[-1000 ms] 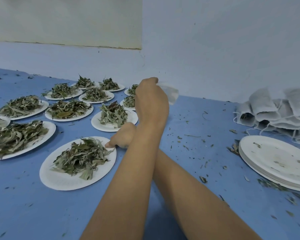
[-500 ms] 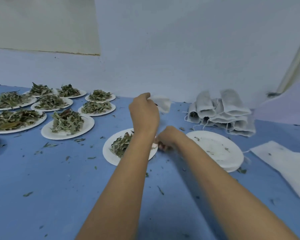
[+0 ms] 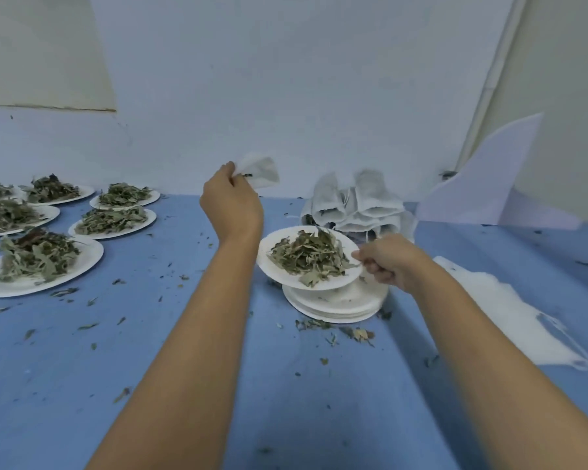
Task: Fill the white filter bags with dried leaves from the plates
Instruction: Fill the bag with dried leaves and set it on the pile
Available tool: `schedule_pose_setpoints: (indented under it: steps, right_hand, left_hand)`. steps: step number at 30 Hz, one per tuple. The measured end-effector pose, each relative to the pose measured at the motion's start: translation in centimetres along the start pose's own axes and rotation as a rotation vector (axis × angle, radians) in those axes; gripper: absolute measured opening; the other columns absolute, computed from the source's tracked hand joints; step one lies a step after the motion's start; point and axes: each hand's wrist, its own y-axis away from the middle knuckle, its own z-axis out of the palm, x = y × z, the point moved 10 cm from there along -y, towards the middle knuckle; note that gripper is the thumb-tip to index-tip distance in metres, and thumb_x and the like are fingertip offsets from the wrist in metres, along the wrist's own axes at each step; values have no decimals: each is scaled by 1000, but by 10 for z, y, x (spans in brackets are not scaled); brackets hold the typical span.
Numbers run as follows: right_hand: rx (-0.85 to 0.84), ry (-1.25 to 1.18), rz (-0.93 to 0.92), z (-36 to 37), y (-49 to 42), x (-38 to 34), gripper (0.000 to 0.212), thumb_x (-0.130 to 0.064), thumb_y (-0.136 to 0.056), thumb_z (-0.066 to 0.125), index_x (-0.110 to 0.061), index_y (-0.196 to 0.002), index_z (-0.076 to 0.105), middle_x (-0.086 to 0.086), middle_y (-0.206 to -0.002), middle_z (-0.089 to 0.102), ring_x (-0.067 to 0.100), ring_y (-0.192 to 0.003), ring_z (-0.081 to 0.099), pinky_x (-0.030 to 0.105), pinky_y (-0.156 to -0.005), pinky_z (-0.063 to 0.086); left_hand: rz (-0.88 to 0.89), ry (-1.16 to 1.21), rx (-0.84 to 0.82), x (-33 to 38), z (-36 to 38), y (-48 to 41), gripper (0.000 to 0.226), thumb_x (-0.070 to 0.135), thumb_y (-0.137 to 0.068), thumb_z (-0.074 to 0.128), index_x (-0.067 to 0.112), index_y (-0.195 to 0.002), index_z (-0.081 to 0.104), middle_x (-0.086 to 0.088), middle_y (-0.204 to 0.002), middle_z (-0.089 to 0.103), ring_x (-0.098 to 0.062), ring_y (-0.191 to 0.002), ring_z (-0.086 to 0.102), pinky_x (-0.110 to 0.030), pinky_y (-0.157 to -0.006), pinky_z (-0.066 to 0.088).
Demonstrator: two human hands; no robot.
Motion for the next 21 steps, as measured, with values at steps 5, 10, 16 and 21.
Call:
schedule_pose_setpoints:
  steps: [5, 10, 16, 21]
  right_hand:
    - [197, 153, -42, -37, 2, 16, 29, -5, -88, 60, -9, -67, 41, 6, -61, 39, 15, -47, 31, 25, -44, 26]
    - [368, 293, -181, -43, 7, 16, 42, -21, -90, 56, -12, -53, 37, 3, -54, 39, 20, -55, 37, 31, -52, 27]
    - [349, -56, -233, -17, 11, 20, 26, -16, -96, 38, -11, -75, 51, 3, -76, 52, 26, -79, 48, 35, -67, 33]
    - [342, 66, -373, -10, 15, 9, 52, -42, -98, 42, -14, -142, 40, 5, -145, 44, 21, -127, 43, 32, -98, 33]
  left_hand:
    - [-72, -20, -40, -37, 18, 29, 37, 7, -99, 35, 3, -130, 55, -8, -126, 60, -33, -109, 60, -43, -98, 44]
    - [-186, -47, -106, -77, 30, 53, 38, 13, -102, 36, 6, -137, 49, -13, -136, 54, -27, -125, 50, -40, -105, 39]
    - [-490, 348, -77, -108, 40, 77, 38, 19, -101, 43, 14, -138, 50, -5, -138, 52, -23, -125, 50, -43, -104, 44]
    - [-498, 390, -95, -104, 46, 79, 36, 19, -101, 41, 15, -136, 52, -5, -132, 57, -22, -119, 54, -41, -103, 45]
